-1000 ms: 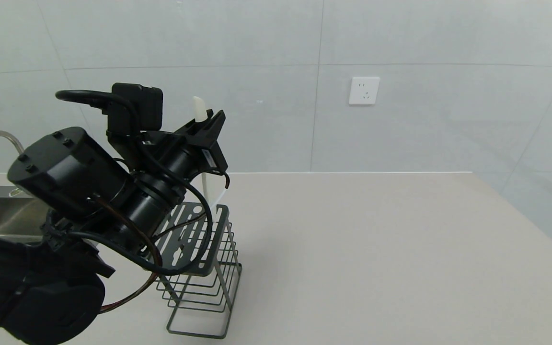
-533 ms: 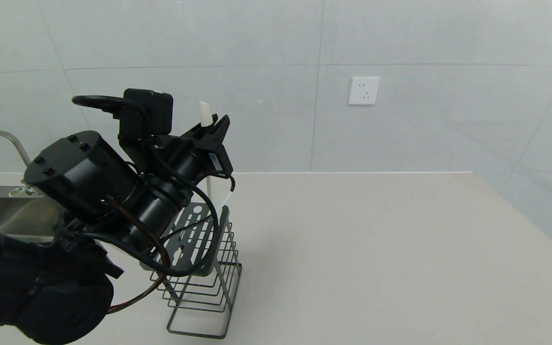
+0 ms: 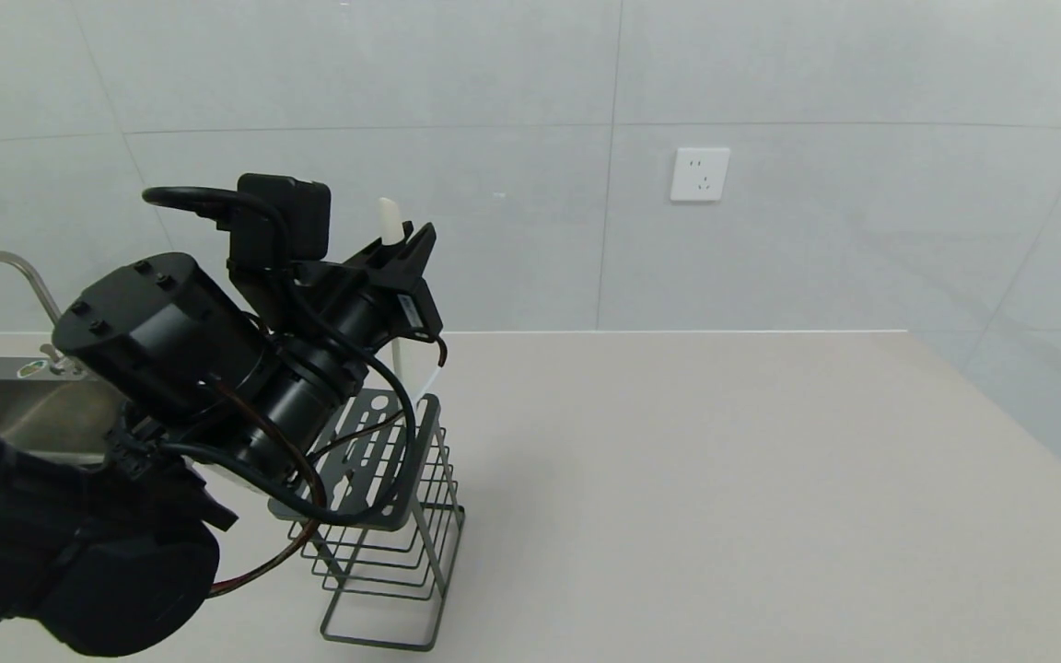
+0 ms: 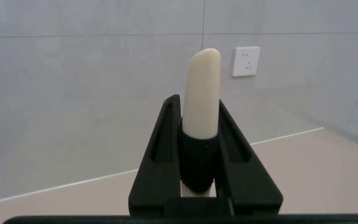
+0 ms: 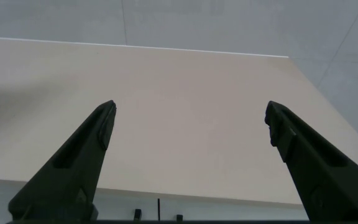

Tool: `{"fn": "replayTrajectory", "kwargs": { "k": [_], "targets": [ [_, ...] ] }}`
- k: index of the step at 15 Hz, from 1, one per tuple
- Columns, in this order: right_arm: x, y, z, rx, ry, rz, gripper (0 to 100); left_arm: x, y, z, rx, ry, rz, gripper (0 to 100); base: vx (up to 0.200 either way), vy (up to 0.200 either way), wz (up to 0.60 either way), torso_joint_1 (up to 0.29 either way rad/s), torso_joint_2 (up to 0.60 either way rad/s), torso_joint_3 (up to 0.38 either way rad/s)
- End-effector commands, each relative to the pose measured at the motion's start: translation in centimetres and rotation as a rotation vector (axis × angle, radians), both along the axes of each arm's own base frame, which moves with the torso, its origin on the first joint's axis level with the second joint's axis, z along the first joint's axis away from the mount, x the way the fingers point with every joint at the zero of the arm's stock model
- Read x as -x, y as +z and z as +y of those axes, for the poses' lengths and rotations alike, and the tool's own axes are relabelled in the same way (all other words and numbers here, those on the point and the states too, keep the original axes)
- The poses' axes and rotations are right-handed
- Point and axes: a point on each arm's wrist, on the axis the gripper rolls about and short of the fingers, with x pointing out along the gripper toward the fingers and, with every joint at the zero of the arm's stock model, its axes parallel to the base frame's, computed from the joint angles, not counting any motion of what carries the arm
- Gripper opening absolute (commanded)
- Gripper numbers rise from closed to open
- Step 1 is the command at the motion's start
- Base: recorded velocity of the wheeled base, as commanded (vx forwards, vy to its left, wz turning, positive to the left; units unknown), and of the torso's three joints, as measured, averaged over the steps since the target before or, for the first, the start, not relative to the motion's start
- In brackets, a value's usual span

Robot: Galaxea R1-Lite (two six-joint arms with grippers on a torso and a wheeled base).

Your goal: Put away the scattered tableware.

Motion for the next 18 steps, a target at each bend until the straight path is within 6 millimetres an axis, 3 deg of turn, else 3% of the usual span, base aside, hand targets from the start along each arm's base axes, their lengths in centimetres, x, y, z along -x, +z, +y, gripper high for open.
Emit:
{"fn": "replayTrajectory", "kwargs": {
  "k": [1,11,18],
  "targets": [
    [0.0,0.0,0.0,0.001,0.002,0.0,100,-0.3,-0.3,0.1,-0.006,0.008,0.007,0,0.0,0.0,0.0,0.0,0.0,0.0],
    [0.0,0.0,0.0,0.001,0.001,0.0,100,-0.3,0.6,-0.1,0.002,0.005,-0.027,0,0.0,0.0,0.0,0.0,0.0,0.0],
    [0.0,0.0,0.0,0.001,0.002,-0.001,100,-0.1,-0.5,-0.9,-0.02,-0.021,0.006,0,0.0,0.0,0.0,0.0,0.0,0.0]
  ]
}}
